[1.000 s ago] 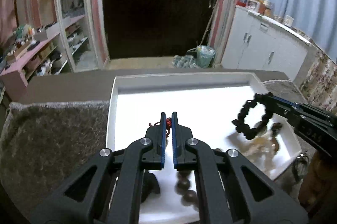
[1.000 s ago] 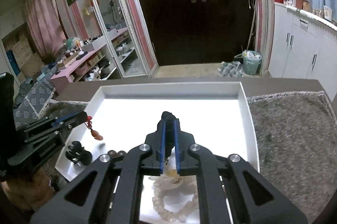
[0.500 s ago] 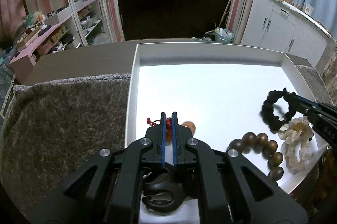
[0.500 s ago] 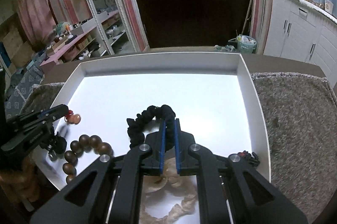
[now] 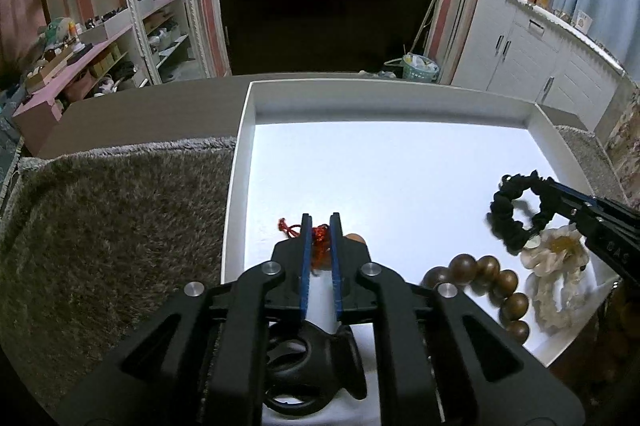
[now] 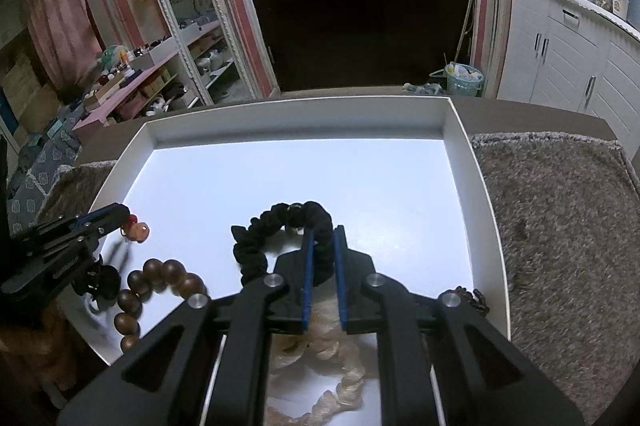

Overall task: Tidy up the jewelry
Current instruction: 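Open both tools to drop the pendant and scrunchie into the tray, then move the left tool to the white-band watch while the right tool reaches the braided bracelet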

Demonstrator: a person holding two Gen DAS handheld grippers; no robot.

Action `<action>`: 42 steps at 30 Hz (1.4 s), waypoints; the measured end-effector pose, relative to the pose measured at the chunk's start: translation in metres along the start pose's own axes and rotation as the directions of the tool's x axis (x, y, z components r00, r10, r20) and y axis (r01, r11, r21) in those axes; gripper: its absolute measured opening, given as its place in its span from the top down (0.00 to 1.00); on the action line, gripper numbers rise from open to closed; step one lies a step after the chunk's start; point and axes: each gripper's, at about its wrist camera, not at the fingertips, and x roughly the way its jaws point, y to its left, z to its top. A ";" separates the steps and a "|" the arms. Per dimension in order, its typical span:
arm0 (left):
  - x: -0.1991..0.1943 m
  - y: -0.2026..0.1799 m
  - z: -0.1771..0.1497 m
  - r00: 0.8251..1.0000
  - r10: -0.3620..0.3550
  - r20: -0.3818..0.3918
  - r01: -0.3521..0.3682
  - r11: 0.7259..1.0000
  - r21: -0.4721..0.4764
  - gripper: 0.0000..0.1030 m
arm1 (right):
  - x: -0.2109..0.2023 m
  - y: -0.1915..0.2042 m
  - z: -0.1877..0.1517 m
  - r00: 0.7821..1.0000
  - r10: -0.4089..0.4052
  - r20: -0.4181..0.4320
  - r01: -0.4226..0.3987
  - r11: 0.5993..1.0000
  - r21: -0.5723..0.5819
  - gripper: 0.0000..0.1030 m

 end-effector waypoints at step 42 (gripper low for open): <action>-0.181 0.098 -0.169 0.986 0.114 0.125 -0.112 0.993 -0.028 0.52 | -0.190 -0.085 -0.162 0.981 -0.176 0.081 0.173 0.984 0.041 0.61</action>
